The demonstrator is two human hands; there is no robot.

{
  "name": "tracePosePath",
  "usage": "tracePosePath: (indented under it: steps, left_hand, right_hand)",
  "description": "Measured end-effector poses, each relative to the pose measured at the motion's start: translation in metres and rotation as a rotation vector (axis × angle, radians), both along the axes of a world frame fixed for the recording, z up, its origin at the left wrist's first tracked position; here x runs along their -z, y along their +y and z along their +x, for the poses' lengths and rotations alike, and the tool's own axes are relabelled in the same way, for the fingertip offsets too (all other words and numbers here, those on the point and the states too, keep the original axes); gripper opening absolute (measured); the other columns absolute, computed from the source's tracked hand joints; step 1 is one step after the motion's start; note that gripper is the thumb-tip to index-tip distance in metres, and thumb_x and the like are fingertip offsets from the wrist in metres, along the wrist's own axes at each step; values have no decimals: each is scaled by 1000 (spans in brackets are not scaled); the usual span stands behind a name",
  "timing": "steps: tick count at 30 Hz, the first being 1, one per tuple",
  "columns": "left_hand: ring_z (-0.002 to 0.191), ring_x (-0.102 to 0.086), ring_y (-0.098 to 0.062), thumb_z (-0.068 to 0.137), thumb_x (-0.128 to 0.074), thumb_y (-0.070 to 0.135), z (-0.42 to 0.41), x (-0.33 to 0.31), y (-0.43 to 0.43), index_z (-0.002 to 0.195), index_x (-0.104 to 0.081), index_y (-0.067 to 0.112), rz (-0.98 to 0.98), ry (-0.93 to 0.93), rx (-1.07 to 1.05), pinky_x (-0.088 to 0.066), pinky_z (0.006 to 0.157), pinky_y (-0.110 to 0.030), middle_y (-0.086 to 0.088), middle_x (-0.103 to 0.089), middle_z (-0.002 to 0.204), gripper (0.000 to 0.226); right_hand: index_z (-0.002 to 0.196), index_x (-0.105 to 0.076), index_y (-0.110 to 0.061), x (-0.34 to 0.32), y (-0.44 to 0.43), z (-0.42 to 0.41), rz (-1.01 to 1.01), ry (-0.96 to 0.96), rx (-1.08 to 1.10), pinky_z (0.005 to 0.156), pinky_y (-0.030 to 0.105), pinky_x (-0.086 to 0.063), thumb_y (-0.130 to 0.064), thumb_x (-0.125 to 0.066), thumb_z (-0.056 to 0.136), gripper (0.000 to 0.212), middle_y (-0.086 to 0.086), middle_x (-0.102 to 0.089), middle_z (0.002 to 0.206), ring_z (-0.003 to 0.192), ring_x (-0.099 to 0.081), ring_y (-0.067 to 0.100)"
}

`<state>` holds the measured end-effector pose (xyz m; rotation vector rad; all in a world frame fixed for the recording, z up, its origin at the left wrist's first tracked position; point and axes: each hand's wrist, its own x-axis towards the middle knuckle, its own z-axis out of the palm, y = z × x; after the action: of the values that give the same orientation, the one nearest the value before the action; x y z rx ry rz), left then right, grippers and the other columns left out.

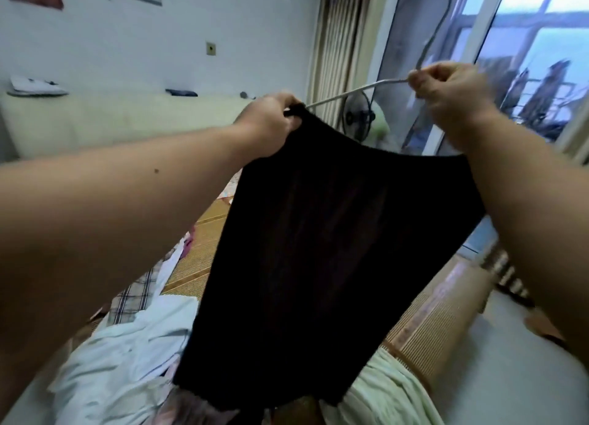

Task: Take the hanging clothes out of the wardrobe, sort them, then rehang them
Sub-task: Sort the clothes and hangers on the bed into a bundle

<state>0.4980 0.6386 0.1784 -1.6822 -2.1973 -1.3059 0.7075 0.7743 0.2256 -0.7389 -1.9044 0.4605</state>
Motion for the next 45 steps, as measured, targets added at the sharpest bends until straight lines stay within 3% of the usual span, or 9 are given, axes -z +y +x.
tracePosePath:
  steps: [5,9,16,20,24,27,30,35,45]
  left_hand:
    - [88,-57,-17,93,-53,23,50,-17,-6,116,-59,23,21,-24,111,-40,71,-23,2,-61,99,24]
    - [82,-59,-17,92,-54,23,86,-14,3,110,-60,23,9,-71,187,-44,69,-27,1,-63,92,19]
    - [91,-59,-22,94,-52,23,117,39,38,112,-59,15,-148,-107,219,-37,68,-24,-3,-62,96,21]
    - [110,-56,-28,96,-47,20,122,99,88,115,-58,9,-316,-179,208,-41,83,-29,-13,-62,116,25]
    - [112,-54,-27,97,-46,20,118,176,146,117,-57,10,-490,-257,133,-38,83,-28,-13,-60,121,25]
    - [107,-54,-26,97,-45,20,114,242,185,113,-57,12,-592,-379,69,-37,79,-29,-10,-61,116,22]
    - [103,-56,-26,97,-44,21,111,309,208,105,-55,17,-672,-512,23,-39,78,-30,-7,-61,107,14]
    - [110,-55,-27,98,-43,20,111,415,215,118,-54,11,-820,-649,-55,-36,77,-26,-11,-60,117,24]
    - [116,-53,-27,100,-41,23,82,585,211,126,-49,13,-954,-771,-251,-39,86,-25,-12,-59,124,29]
  right_hand:
    - [103,-68,-19,-31,-6,51,44,29,77,52,8,-35,-42,-60,86,29,-29,-54,46,45,-45,-11]
    - [76,-66,-26,-40,0,84,27,37,74,58,17,-39,-50,-62,76,25,-23,-55,47,48,-46,-5]
    - [101,-67,-11,14,45,103,-37,-101,52,53,7,-33,-32,-62,89,24,-14,-56,57,46,-45,-11]
    - [97,-66,-10,90,107,101,-206,-169,9,54,9,-38,-23,-62,91,15,-4,-55,69,53,-48,-5]
    - [93,-68,-8,175,177,86,-332,-350,-28,71,26,-38,-22,-60,92,15,9,-61,83,79,-53,16]
    - [82,-63,-15,240,225,69,-411,-488,-88,65,26,-35,-22,-58,92,14,5,-59,76,78,-52,18]
    - [94,-66,-12,304,262,52,-480,-658,-125,61,26,-33,-26,-56,94,17,1,-58,83,81,-52,18]
    - [102,-67,-18,419,292,21,-635,-897,-165,74,33,-46,-38,-54,93,25,-4,-60,88,86,-56,19]
    - [105,-66,-33,604,296,-57,-618,-1113,-146,98,46,-40,-52,-52,88,29,0,-66,112,112,-55,28]
